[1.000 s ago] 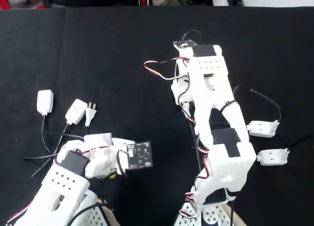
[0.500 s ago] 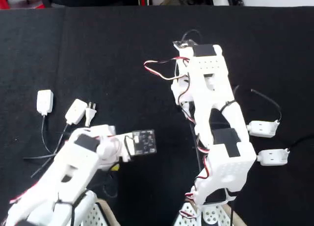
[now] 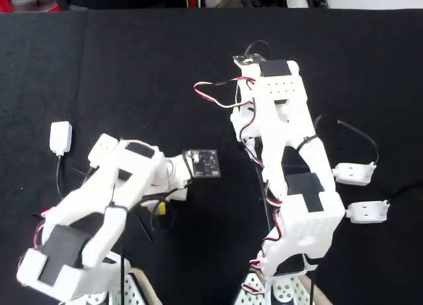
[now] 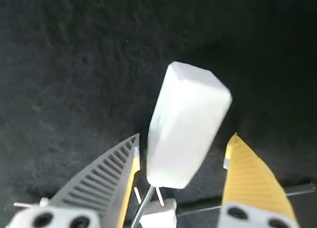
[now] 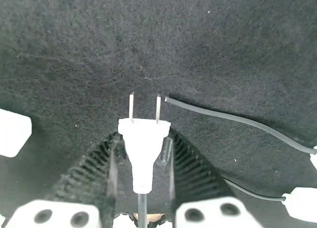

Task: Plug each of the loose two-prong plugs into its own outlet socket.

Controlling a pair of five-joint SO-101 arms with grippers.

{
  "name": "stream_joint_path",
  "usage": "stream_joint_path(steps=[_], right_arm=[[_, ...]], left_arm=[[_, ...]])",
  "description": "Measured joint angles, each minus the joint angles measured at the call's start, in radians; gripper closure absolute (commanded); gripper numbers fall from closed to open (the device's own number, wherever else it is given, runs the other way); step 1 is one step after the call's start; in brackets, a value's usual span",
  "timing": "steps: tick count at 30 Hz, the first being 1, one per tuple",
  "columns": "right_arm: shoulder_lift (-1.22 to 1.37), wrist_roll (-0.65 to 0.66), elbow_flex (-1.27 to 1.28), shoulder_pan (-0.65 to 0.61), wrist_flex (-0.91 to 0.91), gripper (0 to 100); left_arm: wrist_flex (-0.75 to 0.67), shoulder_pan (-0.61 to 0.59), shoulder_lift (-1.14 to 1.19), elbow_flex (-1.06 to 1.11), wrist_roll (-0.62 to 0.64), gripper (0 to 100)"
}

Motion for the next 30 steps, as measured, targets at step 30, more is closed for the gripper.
stream_joint_path(steps=[30], right_arm=[[0.000, 0.000, 0.000, 0.000, 0.000, 98.7]], left_arm=[[0.110, 0.092, -0.017, -0.078, 0.387, 76]])
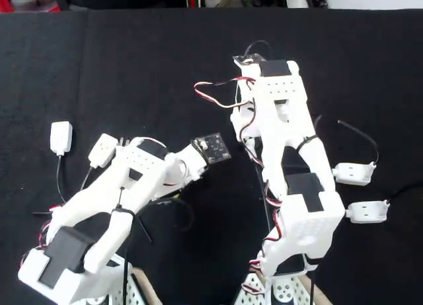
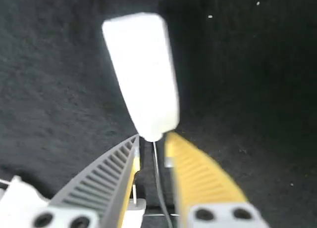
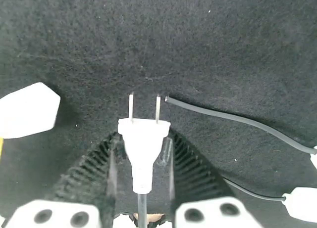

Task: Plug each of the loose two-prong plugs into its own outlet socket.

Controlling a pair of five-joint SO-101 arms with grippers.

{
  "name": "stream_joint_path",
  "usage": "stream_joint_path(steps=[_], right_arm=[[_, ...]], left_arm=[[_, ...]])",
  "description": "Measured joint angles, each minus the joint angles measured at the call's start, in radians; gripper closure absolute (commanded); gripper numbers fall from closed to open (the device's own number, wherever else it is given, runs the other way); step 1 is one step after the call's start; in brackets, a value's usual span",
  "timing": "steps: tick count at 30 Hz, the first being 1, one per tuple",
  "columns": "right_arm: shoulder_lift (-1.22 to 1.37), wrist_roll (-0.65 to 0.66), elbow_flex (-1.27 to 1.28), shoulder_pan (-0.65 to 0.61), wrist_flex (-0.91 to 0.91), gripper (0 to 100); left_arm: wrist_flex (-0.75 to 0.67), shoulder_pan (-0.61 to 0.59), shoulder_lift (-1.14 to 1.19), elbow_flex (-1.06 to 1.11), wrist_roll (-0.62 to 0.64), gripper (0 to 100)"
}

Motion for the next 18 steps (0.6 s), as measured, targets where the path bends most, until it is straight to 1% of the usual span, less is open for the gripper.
stream_joint_path(steps=[2, 8, 12, 16, 18], right_arm=[[0.000, 0.000, 0.003, 0.000, 0.000, 98.7], [0.000, 0.000, 0.012, 0.000, 0.000, 98.7], [0.000, 0.000, 0.012, 0.000, 0.000, 98.7], [0.000, 0.000, 0.012, 0.000, 0.000, 98.7], [0.000, 0.000, 0.012, 0.000, 0.000, 98.7]], left_arm=[[0.000, -0.011, 0.000, -0.014, 0.000, 72], [-0.018, -0.072, 0.000, -0.040, 0.008, 71], [-0.069, -0.120, -0.025, -0.041, 0.072, 71], [-0.104, -0.166, -0.049, -0.041, 0.103, 71], [-0.124, -0.181, -0.054, -0.041, 0.146, 71]])
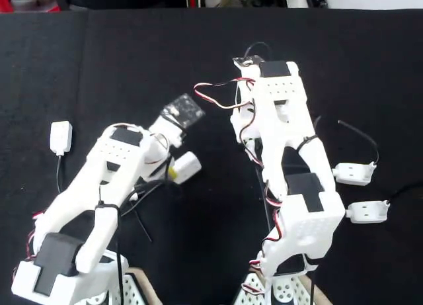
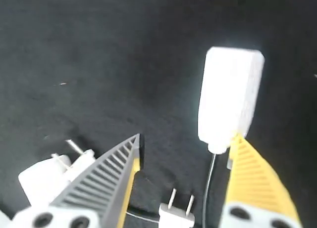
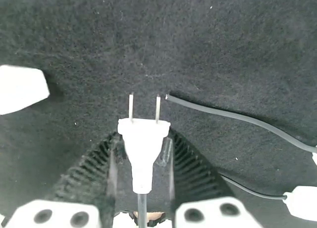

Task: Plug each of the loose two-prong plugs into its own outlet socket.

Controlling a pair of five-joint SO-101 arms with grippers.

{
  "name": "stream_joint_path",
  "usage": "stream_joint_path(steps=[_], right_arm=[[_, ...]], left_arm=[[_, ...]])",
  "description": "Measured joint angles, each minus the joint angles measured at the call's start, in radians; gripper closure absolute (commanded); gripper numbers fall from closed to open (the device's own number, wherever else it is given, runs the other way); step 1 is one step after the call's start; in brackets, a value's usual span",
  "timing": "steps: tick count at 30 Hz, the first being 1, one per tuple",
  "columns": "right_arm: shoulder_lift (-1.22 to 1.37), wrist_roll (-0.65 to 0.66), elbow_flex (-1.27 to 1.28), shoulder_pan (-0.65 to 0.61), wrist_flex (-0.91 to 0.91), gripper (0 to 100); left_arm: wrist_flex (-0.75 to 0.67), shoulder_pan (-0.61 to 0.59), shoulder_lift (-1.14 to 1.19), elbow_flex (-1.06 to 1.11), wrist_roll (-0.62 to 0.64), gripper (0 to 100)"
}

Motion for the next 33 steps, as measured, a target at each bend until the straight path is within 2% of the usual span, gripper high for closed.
stream_joint_path(steps=[4, 8, 14, 20, 28, 33], right_arm=[[0.000, 0.000, 0.000, 0.000, 0.000, 98.7], [0.000, 0.000, 0.000, 0.000, 0.000, 98.7], [0.000, 0.000, 0.000, 0.000, 0.000, 98.7], [0.000, 0.006, 0.006, -0.008, 0.000, 98.7], [-0.002, 0.137, 0.149, -0.176, -0.054, 98.2], [-0.002, 0.293, 0.261, -0.255, -0.084, 87.0]], left_arm=[[-0.057, -0.006, -0.002, 0.000, 0.091, 71], [-0.066, -0.009, -0.005, 0.000, 0.112, 71], [0.049, -0.026, -0.149, 0.006, 0.083, 72], [0.083, -0.103, -0.528, 0.201, 0.081, 71], [0.083, -0.313, -1.163, 0.540, 0.130, 71], [0.097, -0.420, -1.410, 0.732, 0.130, 71]])
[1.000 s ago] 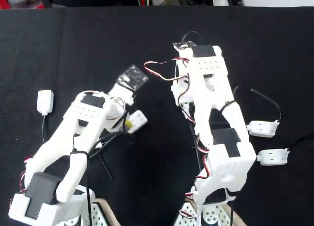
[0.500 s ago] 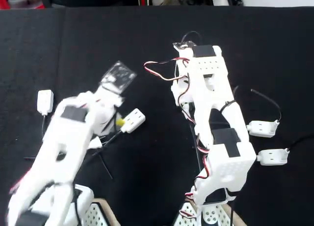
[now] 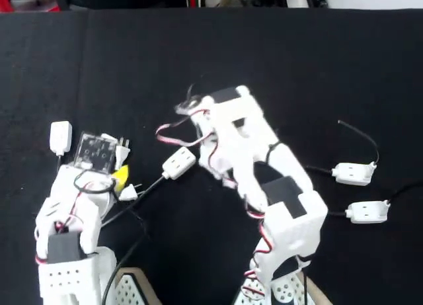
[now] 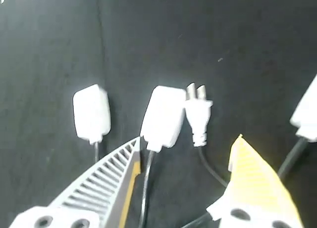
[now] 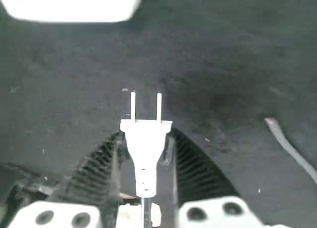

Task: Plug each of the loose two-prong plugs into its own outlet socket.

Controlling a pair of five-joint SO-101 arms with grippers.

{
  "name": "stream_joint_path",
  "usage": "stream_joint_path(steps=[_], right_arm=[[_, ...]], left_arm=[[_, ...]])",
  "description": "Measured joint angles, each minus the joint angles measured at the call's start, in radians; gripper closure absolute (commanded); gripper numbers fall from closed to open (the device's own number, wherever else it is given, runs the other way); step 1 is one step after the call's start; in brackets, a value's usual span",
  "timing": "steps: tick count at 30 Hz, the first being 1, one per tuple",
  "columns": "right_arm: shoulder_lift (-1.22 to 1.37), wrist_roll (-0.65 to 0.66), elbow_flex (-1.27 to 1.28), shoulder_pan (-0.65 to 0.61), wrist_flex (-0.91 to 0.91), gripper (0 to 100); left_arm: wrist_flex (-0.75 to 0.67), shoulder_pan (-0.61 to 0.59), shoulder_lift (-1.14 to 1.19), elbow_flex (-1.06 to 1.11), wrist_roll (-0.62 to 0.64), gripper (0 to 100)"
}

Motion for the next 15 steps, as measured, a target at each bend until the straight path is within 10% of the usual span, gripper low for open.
stream_joint_path(steps=[15], right_arm=[[-0.110, 0.071, 0.017, -0.018, 0.107, 83.0]], left_arm=[[0.057, -0.278, -0.169, 0.206, 0.000, 71]])
